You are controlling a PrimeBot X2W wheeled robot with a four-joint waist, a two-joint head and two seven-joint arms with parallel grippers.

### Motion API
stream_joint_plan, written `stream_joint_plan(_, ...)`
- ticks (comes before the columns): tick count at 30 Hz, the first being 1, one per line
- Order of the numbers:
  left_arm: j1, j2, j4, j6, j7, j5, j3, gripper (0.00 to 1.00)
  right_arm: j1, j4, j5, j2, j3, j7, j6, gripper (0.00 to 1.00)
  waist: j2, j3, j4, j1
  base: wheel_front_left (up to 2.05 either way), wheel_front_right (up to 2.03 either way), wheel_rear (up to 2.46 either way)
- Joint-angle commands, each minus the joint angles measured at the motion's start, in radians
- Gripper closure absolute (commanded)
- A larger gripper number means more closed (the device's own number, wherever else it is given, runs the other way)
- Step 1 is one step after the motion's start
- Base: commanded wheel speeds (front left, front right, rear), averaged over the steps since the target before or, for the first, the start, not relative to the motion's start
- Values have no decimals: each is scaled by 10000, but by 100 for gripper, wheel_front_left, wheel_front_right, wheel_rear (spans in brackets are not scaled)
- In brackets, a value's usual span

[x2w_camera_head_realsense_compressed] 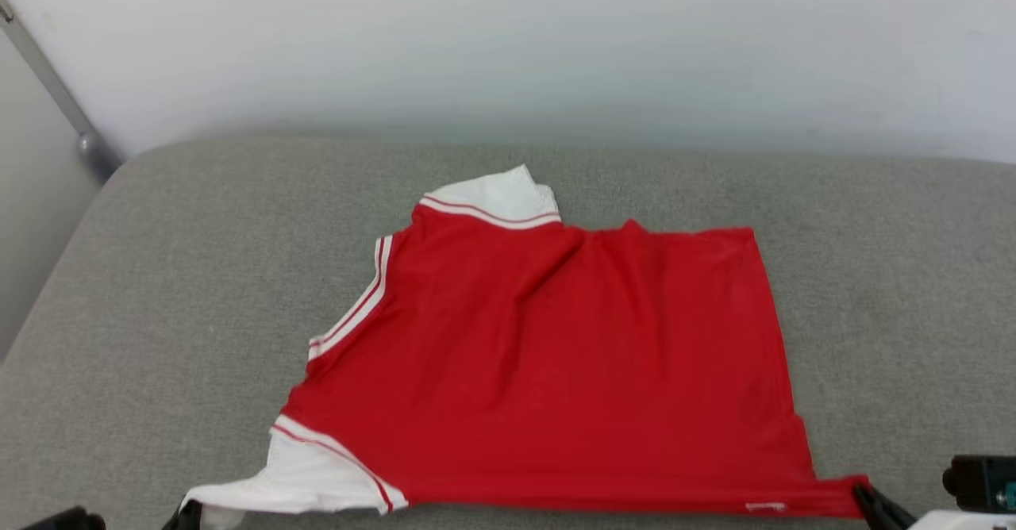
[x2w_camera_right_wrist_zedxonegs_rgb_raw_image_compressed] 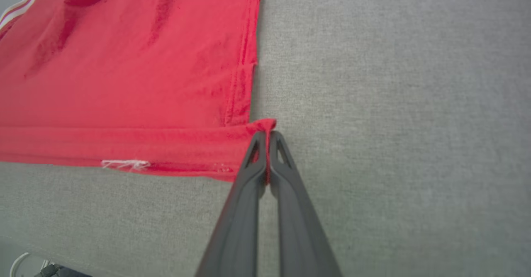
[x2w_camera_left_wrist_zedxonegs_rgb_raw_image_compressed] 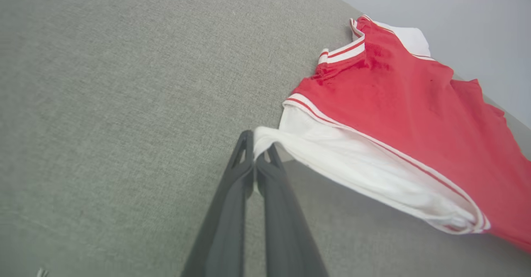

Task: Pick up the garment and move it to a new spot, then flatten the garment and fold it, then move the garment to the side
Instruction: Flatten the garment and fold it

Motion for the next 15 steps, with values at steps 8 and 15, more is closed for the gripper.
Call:
stream_joint_plan(8,737,183,-1605,587,-122,-279,468,100,560,-904,-26,194,-595,845,-49,100,0,-166,10,4,0,0,0)
stream_joint_plan(15,-725,-62,-1534,210,142,-181,207,100,-768,-401,-228,157,-348,1361,-40,100,0,334,-113,4,0,0,0)
